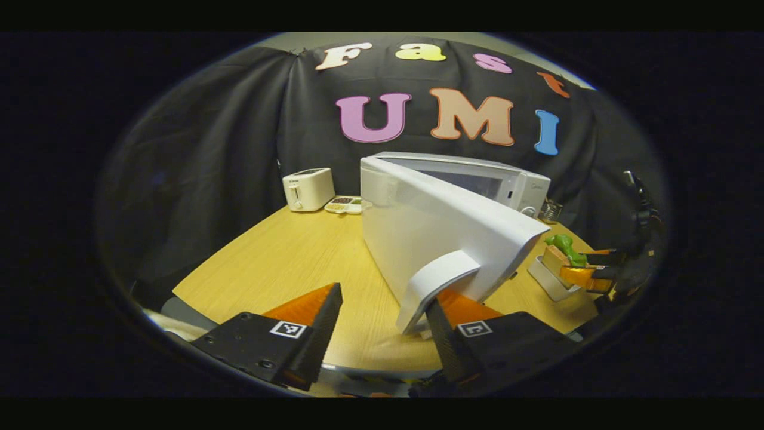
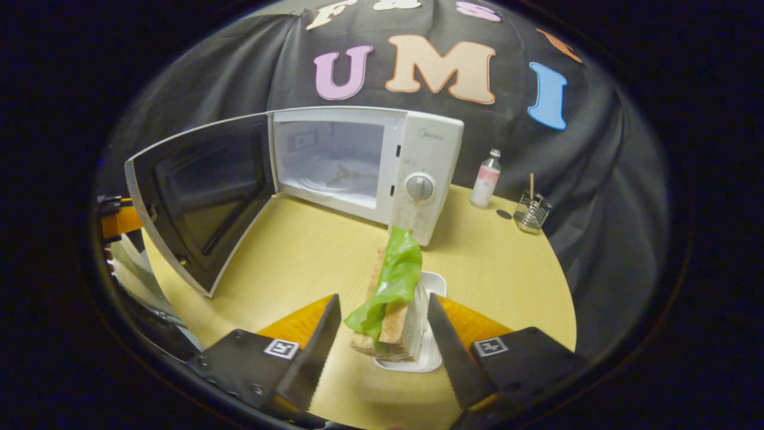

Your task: Open the microwave oven with the left hand, put the food in, and close the microwave oven.

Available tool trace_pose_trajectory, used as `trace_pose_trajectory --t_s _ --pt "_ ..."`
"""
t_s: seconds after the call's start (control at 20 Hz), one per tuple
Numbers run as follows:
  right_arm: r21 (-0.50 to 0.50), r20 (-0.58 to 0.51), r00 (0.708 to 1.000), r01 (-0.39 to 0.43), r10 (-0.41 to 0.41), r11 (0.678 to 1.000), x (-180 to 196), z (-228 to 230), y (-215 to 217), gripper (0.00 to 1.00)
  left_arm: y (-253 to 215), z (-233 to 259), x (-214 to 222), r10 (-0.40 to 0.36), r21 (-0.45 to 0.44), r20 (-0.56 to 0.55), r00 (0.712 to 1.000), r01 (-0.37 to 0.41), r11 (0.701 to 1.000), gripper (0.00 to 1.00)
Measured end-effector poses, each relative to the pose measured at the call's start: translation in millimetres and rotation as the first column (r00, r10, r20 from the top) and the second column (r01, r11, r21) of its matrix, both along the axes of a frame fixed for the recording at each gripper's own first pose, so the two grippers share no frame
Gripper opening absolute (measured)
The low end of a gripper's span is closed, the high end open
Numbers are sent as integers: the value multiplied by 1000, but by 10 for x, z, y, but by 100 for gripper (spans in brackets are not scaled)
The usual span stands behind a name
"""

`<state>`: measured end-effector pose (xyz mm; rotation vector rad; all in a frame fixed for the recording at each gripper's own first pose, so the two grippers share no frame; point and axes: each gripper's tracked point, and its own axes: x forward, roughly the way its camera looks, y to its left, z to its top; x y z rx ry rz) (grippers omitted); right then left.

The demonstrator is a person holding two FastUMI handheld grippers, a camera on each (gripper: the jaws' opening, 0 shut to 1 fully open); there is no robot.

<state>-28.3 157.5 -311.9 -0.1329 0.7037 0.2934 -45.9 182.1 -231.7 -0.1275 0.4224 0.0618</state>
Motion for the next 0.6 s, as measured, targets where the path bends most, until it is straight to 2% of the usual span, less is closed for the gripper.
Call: trace_pose_trajectory --t_s 0.15,0.2,0.3,0.4,0.5,0.55,0.6 --pt "18 -21 999 29 -29 999 48 -42 -3 64 26 80 -25 2 -24 28 1000 -1 1000 79" --pt "24 -33 999 36 -35 999 57 -45 7 55 27 96 -34 1 -31 28 1000 0 1000 85" --pt "11 -25 998 61 -61 998 77 10 -58 55 34 114 -44 -1 -27 18 1000 1 1000 90" --pt "7 -18 996 90 -90 996 128 -4 -117 36 44 146 -82 -4 -18 21 1000 4 1000 92" --pt "21 -28 996 87 -87 996 144 -10 -98 27 29 182 -91 -11 -25 29 1000 12 1000 88" --pt "14 -27 996 83 -83 996 159 5 -106 33 23 175 -103 -13 -27 29 1000 13 1000 92" --pt "11 -22 997 80 -80 997 162 37 -119 33 14 175 -117 -15 -30 26 1000 16 999 92"
